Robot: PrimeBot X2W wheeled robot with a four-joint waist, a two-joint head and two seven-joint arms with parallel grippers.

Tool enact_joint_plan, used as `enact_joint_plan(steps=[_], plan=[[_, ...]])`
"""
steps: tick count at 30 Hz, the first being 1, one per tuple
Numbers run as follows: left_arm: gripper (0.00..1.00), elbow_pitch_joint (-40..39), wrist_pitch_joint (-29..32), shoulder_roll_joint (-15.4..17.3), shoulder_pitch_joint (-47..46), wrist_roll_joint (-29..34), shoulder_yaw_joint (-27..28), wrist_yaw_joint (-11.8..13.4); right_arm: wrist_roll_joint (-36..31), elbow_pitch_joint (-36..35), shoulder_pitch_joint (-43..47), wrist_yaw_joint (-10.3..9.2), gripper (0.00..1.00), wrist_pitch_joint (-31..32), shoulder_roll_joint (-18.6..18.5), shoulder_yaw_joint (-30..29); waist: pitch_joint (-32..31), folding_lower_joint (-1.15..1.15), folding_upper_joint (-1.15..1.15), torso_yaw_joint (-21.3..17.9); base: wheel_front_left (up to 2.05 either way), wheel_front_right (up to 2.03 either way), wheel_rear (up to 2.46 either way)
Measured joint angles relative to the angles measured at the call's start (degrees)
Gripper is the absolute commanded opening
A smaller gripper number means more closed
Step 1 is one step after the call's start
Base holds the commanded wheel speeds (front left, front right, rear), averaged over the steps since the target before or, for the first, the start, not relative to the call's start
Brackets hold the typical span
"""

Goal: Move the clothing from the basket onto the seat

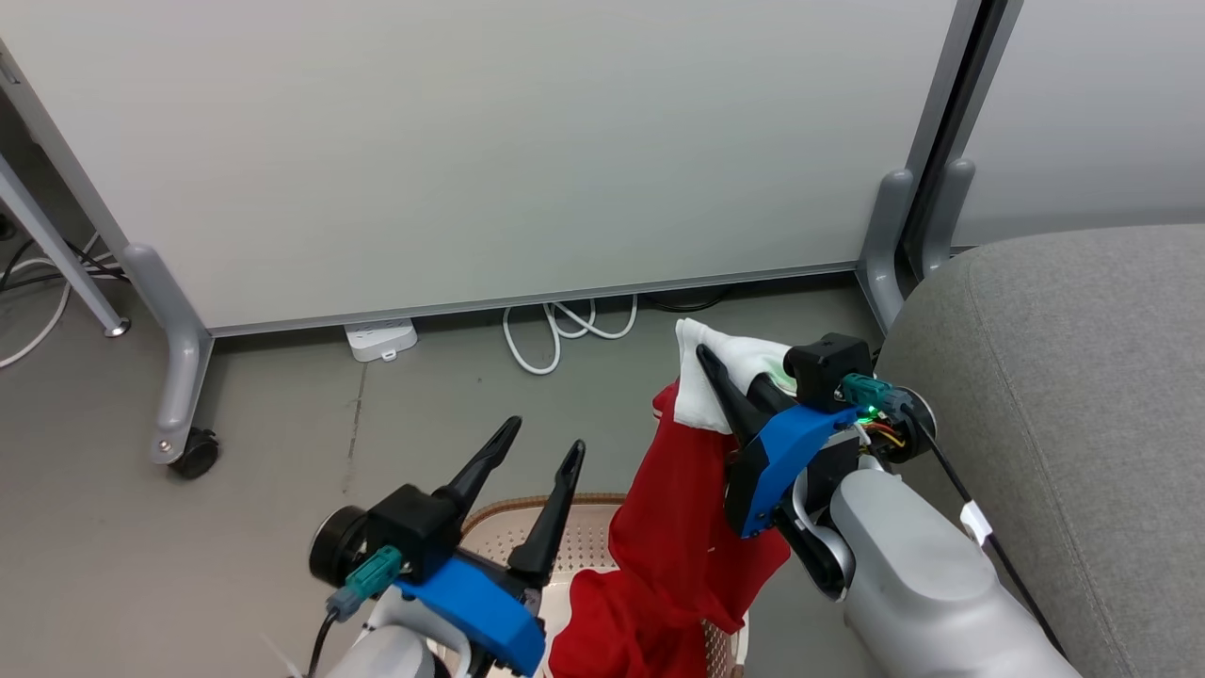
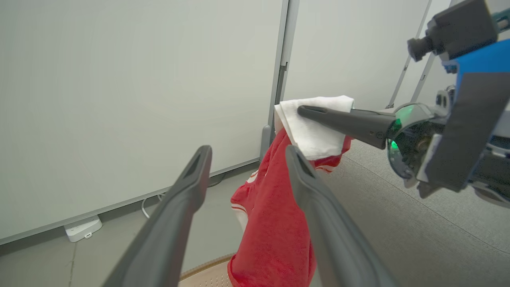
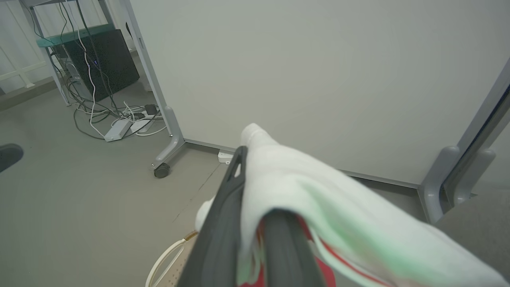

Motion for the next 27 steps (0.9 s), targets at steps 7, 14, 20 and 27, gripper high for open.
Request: enact_joint_plan(steps=[7, 14, 20, 27], plan=[[1.00, -1.3, 0.0, -0.2, 8.7, 5.4, 8.8, -1.4, -1.2, -0.4, 0.2, 0.00, 0.00, -0.1, 0.0, -2.2, 0.0, 0.00, 0.00, 0.6, 0.00, 0.00, 0.00], [1.00, -1.5, 0.0, -2.2, 12.2, 9.3, 14.1, -3.9, -2.0, -1.1, 1.0, 0.00, 0.00, 0.0, 0.0, -3.4, -0.3, 0.01, 0.00, 1.2, 0.00, 0.00, 0.00], [1.00, -0.8, 0.0, -4.1, 13.4, 11.9, 16.8, -5.9, -2.0, -1.8, 2.1, 0.00, 0.00, 0.2, 0.0, -3.8, -0.8, 0.01, 0.00, 1.2, 0.00, 0.00, 0.00], [1.00, 0.0, 0.0, -5.6, 13.9, 14.0, 18.8, -7.2, -2.4, -2.3, 2.5, 0.00, 0.00, 0.7, 0.0, -4.2, -0.8, 0.00, 0.00, 1.0, 0.00, 0.00, 0.00]])
